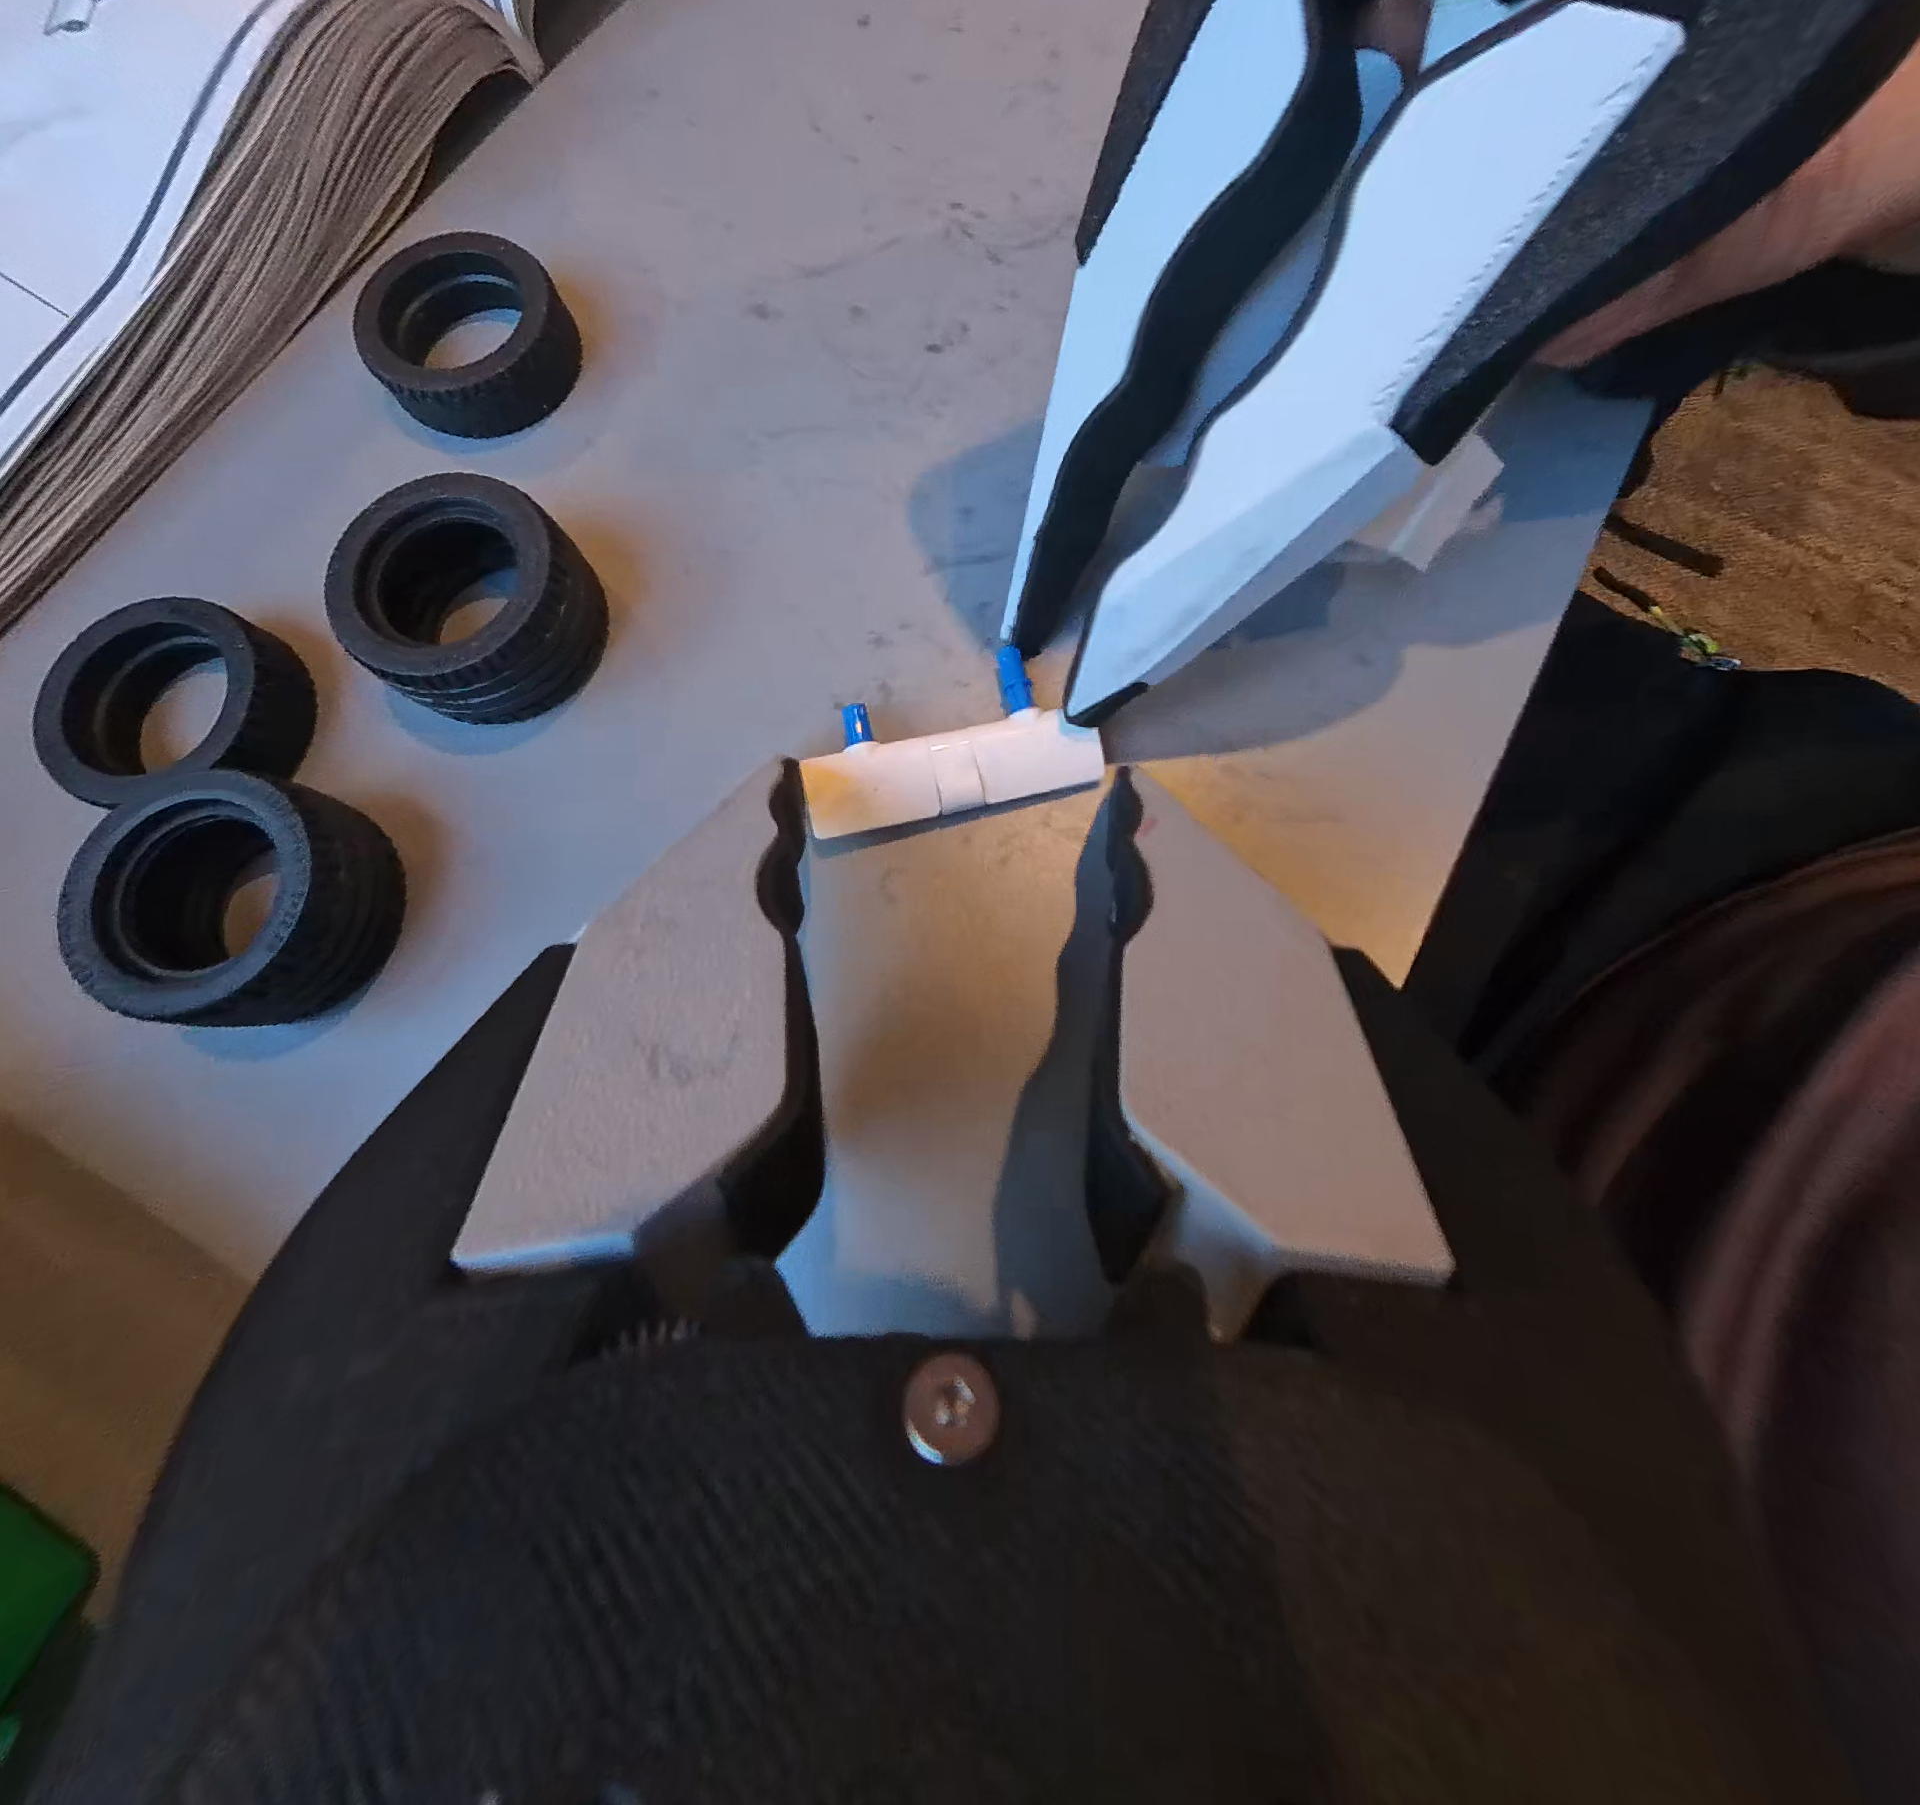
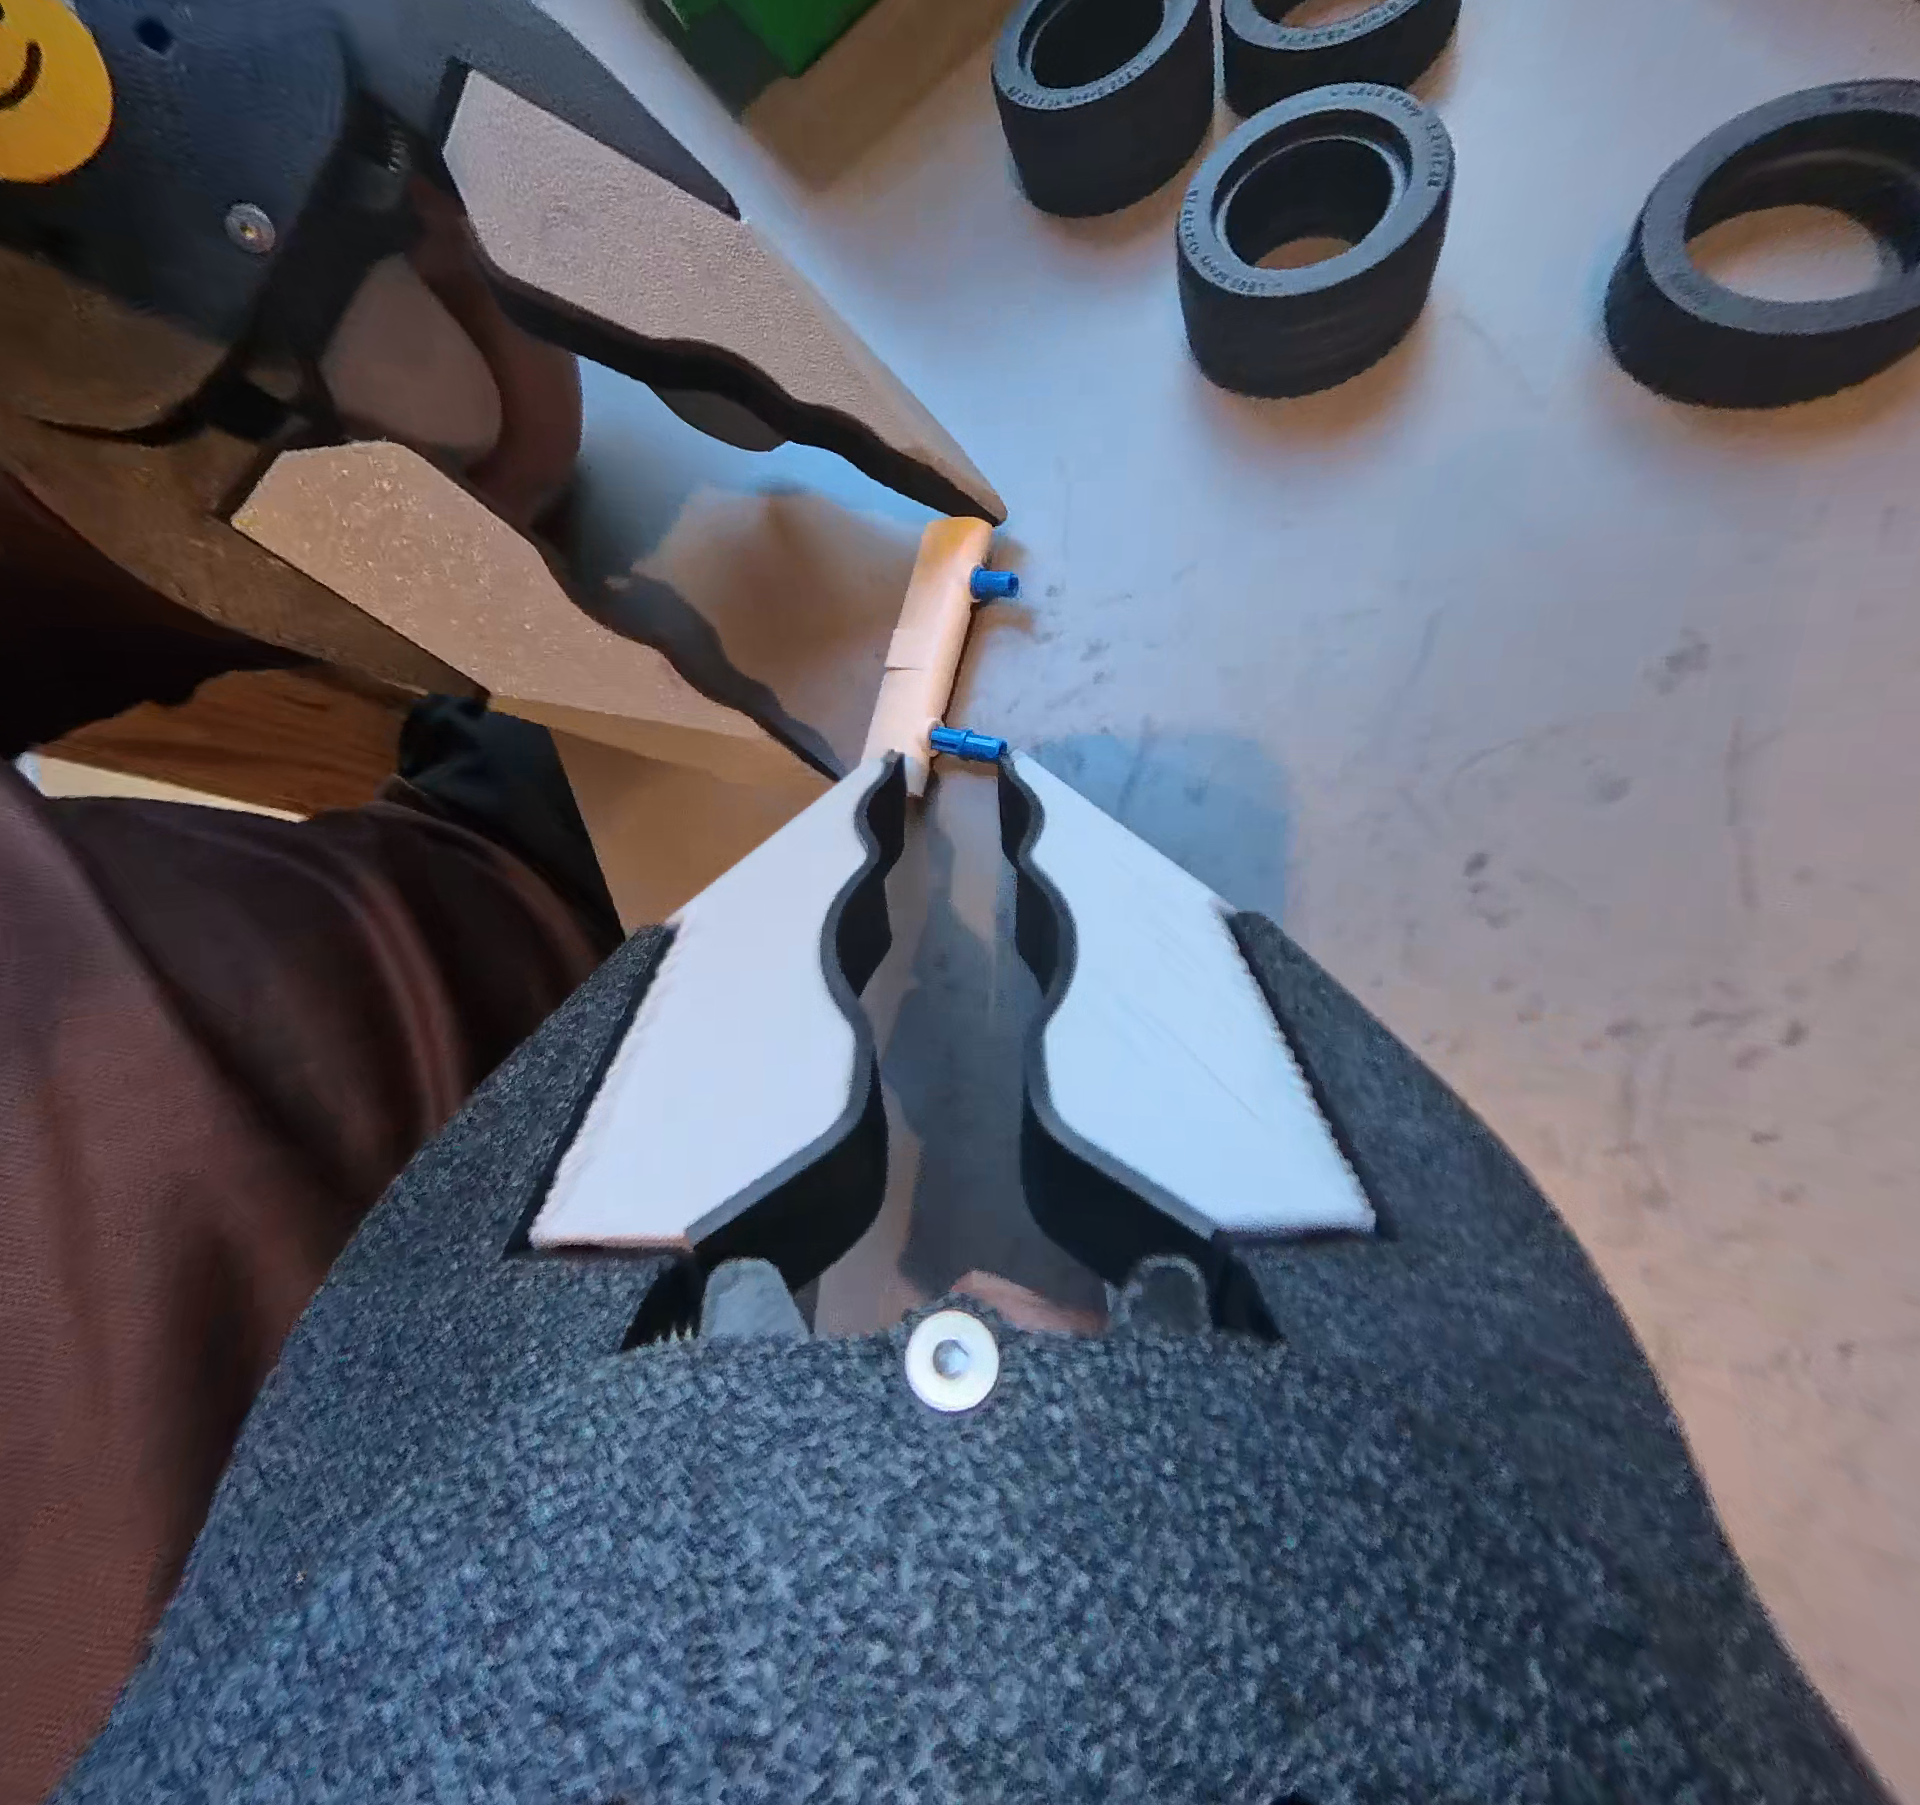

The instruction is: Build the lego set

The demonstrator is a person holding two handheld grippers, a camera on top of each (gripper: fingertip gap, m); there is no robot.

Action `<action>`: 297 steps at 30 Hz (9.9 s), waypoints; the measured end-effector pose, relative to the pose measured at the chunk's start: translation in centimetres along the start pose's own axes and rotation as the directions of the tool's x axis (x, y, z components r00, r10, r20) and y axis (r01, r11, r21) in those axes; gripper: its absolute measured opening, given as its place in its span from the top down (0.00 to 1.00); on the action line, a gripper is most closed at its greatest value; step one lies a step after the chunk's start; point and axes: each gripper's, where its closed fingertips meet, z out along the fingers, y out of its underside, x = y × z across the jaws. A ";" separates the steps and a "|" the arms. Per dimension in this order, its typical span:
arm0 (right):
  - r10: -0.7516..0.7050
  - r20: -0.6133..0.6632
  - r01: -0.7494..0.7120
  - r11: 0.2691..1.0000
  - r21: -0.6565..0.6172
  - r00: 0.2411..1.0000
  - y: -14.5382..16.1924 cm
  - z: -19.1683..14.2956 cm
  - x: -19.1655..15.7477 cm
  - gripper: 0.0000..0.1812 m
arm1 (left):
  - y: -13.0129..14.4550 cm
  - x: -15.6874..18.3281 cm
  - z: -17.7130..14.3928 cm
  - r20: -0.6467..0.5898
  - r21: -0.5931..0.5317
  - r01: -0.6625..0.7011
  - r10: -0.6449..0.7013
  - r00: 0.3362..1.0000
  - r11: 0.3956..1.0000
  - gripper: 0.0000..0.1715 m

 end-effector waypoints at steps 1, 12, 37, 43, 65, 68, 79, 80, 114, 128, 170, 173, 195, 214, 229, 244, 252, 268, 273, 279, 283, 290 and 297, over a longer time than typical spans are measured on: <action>-0.021 -0.007 0.021 1.000 -0.004 1.000 0.0 0.0 0.0 0.91 | -0.1 0.1 -0.2 -0.012 0.013 -0.002 0.003 1.000 1.000 0.66; -0.156 -0.016 0.155 0.987 -0.038 0.988 -0.2 0.1 0.0 0.78 | 0.7 -1.8 -1.6 -0.035 -0.083 -0.353 0.351 0.936 0.932 0.69; -0.334 -0.058 0.332 0.942 -0.044 0.941 0.2 0.2 -0.9 0.77 | -1.0 0.3 -2.6 -0.209 -0.029 -0.476 0.460 0.863 0.879 0.82; -0.332 -0.071 0.327 0.943 -0.066 0.941 0.0 0.7 -0.3 0.78 | 1.1 1.6 -0.8 -0.423 -0.086 -0.510 0.432 0.796 0.856 0.88; -0.611 -0.068 0.607 0.791 -0.076 0.789 -0.4 1.3 -1.6 0.85 | 0.9 1.9 -0.7 -0.377 0.064 -0.441 0.430 0.820 0.895 0.93; -0.624 -0.066 0.619 0.781 -0.078 0.779 -0.2 1.4 -1.8 0.88 | 0.9 1.7 -0.7 -0.372 0.068 -0.435 0.427 0.824 0.898 0.93; -0.515 -0.188 0.528 0.849 0.020 0.836 -1.2 -2.3 1.0 0.87 | 0.8 1.7 -0.6 -0.340 0.109 -0.429 0.439 0.831 0.897 0.92; -0.478 -0.204 0.495 0.868 0.035 0.854 -1.2 -3.1 1.7 0.86 | 0.8 1.7 -0.6 -0.342 0.111 -0.428 0.439 0.831 0.897 0.92; -0.256 0.002 0.248 0.937 -0.245 0.967 21.6 -5.6 -2.6 0.97 | 0.5 4.9 -0.7 -0.331 0.165 -0.570 0.590 0.737 0.805 0.92; -0.099 -0.306 0.098 0.995 -0.018 0.947 3.0 -7.3 6.4 0.97 | -1.8 4.3 1.7 -0.256 0.280 -0.680 0.736 0.627 0.677 0.92; -0.383 -0.095 0.371 0.921 -0.119 0.919 4.8 -6.5 3.1 0.98 | -2.3 5.6 1.6 -0.334 0.404 -0.696 0.804 0.492 0.594 0.88; -0.375 -0.095 0.363 0.923 -0.125 0.922 5.2 -6.5 2.5 0.98 | -2.8 4.1 2.4 -0.265 0.345 -0.712 0.792 0.551 0.611 0.88; -0.158 -0.001 0.157 0.984 0.084 0.988 3.0 -6.1 -0.7 0.98 | -4.4 7.0 2.3 -0.137 0.382 -0.729 0.815 0.562 0.567 0.98; -0.348 -0.143 0.353 0.936 0.010 0.927 3.4 -6.2 -0.6 0.98 | -4.7 7.0 1.9 -0.137 0.428 -0.708 0.815 0.564 0.562 0.99; -0.329 -0.156 0.340 0.939 0.050 0.931 2.8 -6.5 -0.5 0.98 | -5.0 6.7 2.0 -0.121 0.421 -0.708 0.808 0.577 0.568 0.99; -0.320 -0.185 0.330 0.944 0.023 0.929 3.3 -6.2 0.2 0.98 | -4.7 6.5 2.1 -0.206 0.391 -0.641 0.742 0.638 0.660 0.92; -0.301 -0.184 0.293 0.954 -0.066 0.936 4.3 -5.1 0.6 0.98 | -3.8 4.0 2.3 -0.464 0.213 -0.499 0.537 0.705 0.840 0.56; -0.324 -0.178 0.317 0.946 -0.067 0.929 4.4 -4.4 0.5 0.98 | -3.2 4.5 3.8 -0.574 0.160 -0.502 0.494 0.653 0.850 0.67; -0.319 -0.191 0.312 0.948 -0.064 0.928 4.2 -4.3 0.7 0.98 | -3.2 4.5 3.8 -0.566 0.162 -0.497 0.493 0.661 0.853 0.67; -0.339 -0.210 0.333 0.941 -0.063 0.917 4.2 -4.3 0.8 0.98 | -3.1 4.5 3.8 -0.560 0.158 -0.488 0.485 0.672 0.858 0.67; -0.328 -0.220 0.323 0.944 -0.062 0.919 4.1 -4.2 0.8 0.98 | -3.1 4.5 3.8 -0.557 0.148 -0.478 0.472 0.683 0.866 0.67; -0.306 -0.247 0.306 0.951 -0.037 0.919 4.1 -4.3 0.7 0.98 | -3.2 4.5 3.9 -0.525 0.122 -0.444 0.437 0.730 0.888 0.67; -0.260 -0.258 0.264 0.964 -0.019 0.930 4.1 -4.2 0.8 0.99 | -3.2 4.4 3.9 -0.510 0.110 -0.424 0.417 0.752 0.899 0.67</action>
